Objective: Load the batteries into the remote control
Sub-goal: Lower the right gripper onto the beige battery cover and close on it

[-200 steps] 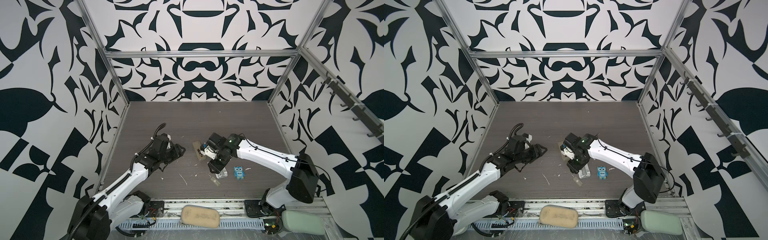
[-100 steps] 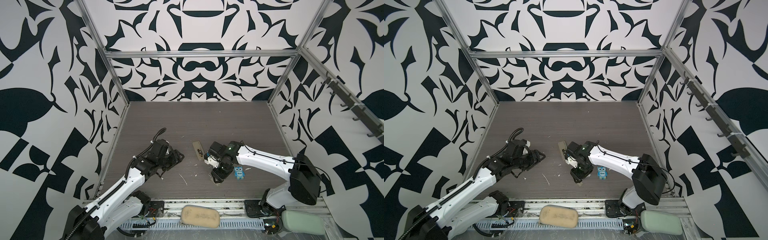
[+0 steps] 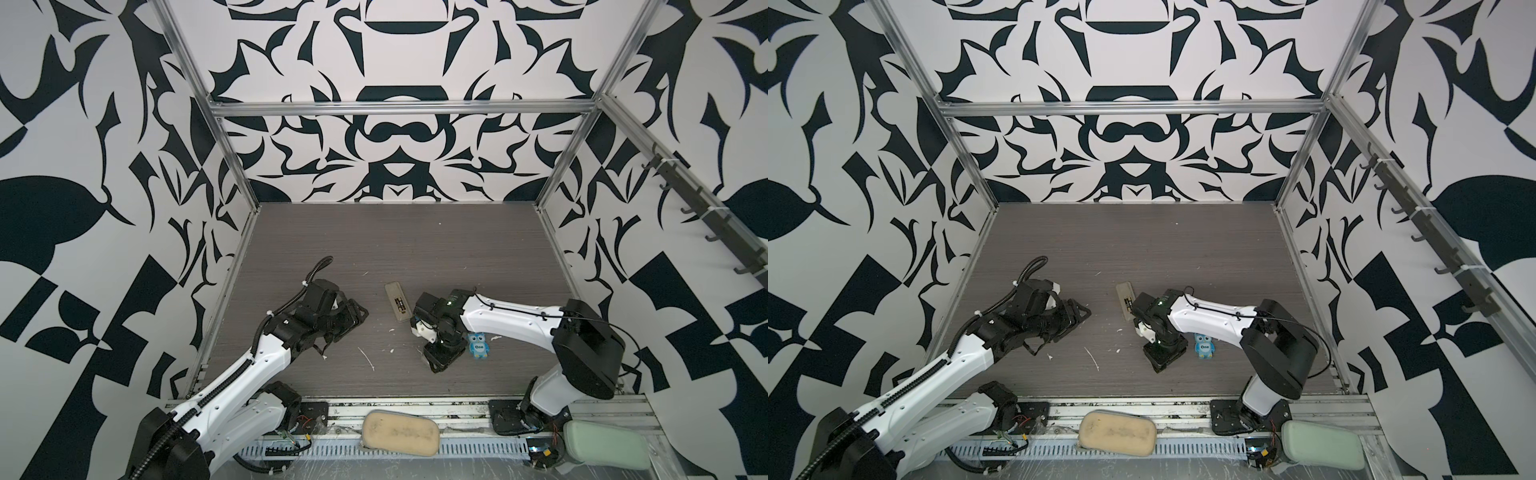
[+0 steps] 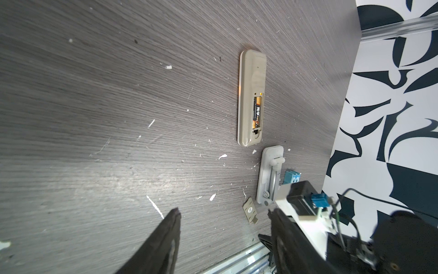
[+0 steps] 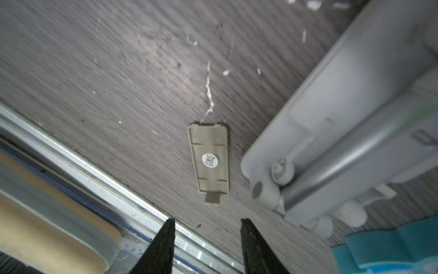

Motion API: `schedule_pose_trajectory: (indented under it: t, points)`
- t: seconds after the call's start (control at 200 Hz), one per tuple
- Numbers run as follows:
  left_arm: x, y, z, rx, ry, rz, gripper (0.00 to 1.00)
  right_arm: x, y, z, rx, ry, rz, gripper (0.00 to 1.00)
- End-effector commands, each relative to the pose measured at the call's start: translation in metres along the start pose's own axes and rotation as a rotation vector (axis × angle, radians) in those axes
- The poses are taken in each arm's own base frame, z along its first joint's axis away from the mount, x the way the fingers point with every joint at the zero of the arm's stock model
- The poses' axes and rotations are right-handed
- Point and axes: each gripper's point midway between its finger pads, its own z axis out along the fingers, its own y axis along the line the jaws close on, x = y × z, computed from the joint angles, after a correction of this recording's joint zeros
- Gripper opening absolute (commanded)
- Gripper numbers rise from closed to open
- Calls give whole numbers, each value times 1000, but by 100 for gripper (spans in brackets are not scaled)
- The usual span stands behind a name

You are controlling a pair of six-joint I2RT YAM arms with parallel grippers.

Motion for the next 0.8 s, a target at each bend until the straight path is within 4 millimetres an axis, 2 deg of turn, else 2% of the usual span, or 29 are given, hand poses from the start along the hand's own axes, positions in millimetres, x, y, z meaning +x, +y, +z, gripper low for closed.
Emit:
schedule_pose_trajectory:
  t: [0.0,0.165,0.365,0.795]
  points:
    - [-5,-9,-8,21,-28,-4,63,-5,-1,-2,30,-6,-10,47]
    - [-7,-9,-10,28,-45,-2,63,-3,-6,7,59,29,2,43]
    - [-6,-5,-13,40,-63,-13,63,-1,-1,12,78,48,-20,37]
    - [1,-1,-11,40,-34,-8,63,-2,-3,16,130,58,-17,25]
